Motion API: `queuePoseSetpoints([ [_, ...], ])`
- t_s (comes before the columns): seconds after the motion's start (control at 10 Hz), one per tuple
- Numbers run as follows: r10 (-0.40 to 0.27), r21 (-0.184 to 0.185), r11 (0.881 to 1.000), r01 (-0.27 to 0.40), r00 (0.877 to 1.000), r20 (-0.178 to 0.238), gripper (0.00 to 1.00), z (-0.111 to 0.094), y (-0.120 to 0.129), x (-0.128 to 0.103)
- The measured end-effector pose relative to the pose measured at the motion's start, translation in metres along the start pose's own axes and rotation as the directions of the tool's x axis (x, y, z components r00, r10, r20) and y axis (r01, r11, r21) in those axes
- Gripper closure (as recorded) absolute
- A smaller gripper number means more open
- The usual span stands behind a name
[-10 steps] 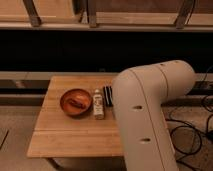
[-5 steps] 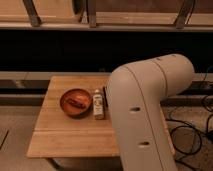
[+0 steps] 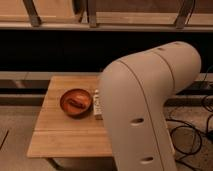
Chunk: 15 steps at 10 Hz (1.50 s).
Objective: Place the white sponge in the ceramic cup
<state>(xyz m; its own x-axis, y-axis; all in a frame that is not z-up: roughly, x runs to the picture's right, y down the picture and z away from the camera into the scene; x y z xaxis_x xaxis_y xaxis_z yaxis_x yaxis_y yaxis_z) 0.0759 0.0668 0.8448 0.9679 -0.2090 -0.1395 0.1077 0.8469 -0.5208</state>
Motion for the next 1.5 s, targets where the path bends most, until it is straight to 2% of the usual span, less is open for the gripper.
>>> queuePoseSetpoints([
  [0.2, -0.022, 0.094, 0.995, 0.028, 0.997, -0.068, 1.00, -0.044, -0.014, -0.001],
  [0.4, -0.008, 0.195, 0.980, 0.039, 0.988, -0.157, 1.00, -0.091, -0.031, 0.011],
  [0.5, 0.011, 0.218, 0.976, 0.029, 0.984, -0.179, 1.00, -0.102, -0.037, 0.021],
  [0.6, 0.026, 0.228, 0.973, 0.019, 0.981, -0.192, 1.00, -0.108, -0.038, 0.029],
  [0.9, 0.022, 0.229, 0.973, 0.023, 0.982, -0.190, 1.00, -0.108, -0.039, 0.026],
  [1.2, 0.038, 0.208, 0.978, 0.001, 0.983, -0.181, 1.00, -0.095, -0.039, 0.029],
  [1.3, 0.074, 0.195, 0.980, -0.036, 0.979, -0.189, 1.00, -0.084, -0.044, 0.045],
  [1.4, 0.128, 0.189, 0.978, -0.087, 0.969, -0.211, 1.00, -0.072, -0.053, 0.076],
  [1.5, 0.158, 0.198, 0.974, -0.113, 0.961, -0.226, 1.00, -0.070, -0.062, 0.097],
])
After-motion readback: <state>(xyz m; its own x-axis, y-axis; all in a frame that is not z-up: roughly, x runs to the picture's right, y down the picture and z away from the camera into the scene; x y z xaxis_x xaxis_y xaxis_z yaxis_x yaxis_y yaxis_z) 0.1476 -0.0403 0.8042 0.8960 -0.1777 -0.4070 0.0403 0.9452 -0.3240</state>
